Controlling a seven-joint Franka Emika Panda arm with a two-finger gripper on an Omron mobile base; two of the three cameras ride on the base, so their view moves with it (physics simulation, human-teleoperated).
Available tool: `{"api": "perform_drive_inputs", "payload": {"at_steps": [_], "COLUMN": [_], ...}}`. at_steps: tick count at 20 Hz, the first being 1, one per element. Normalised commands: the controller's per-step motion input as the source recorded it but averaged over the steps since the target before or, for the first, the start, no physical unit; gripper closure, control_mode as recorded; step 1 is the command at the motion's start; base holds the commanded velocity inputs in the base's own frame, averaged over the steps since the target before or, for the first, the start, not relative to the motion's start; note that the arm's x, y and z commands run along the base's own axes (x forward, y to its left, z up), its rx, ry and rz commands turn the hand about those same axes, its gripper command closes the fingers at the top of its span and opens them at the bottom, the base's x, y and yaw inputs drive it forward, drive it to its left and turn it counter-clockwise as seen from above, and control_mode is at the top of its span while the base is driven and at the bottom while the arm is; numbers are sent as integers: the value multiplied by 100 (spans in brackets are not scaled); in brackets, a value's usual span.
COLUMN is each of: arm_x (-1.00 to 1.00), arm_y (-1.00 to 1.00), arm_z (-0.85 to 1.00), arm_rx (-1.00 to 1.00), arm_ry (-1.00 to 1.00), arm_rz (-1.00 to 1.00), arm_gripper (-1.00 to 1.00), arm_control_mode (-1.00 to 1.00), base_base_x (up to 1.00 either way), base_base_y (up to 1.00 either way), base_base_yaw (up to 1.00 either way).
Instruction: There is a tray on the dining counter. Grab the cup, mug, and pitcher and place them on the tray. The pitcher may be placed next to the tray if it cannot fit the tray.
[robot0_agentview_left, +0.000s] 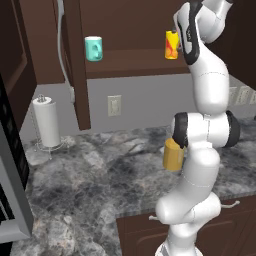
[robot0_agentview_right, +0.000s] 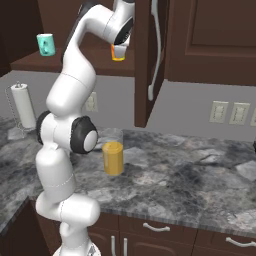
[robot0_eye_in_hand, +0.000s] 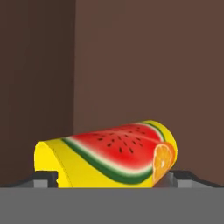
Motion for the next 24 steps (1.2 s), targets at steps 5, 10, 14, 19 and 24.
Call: {"api": "perform_drive_inputs", "payload": {"at_steps": [5,10,14,19,24], "arm_x": [0,0,-1,-20,-58], "arm_y": [0,0,0,-1,-10], "arm_z": [0,0,0,0,0], "arm_rx": [0,0,0,0,0], "arm_ry": [0,0,-2,-1,0], "arm_rz": [0,0,0,0,0], "arm_gripper": [100,100,100,100,100], "arm_control_mode": [-100,-100,-100,-100,-100], "base_base_x": [0,0,0,0,0], "base_base_y": [0,0,0,0,0], "base_base_yaw": [0,0,0,0,0]}}
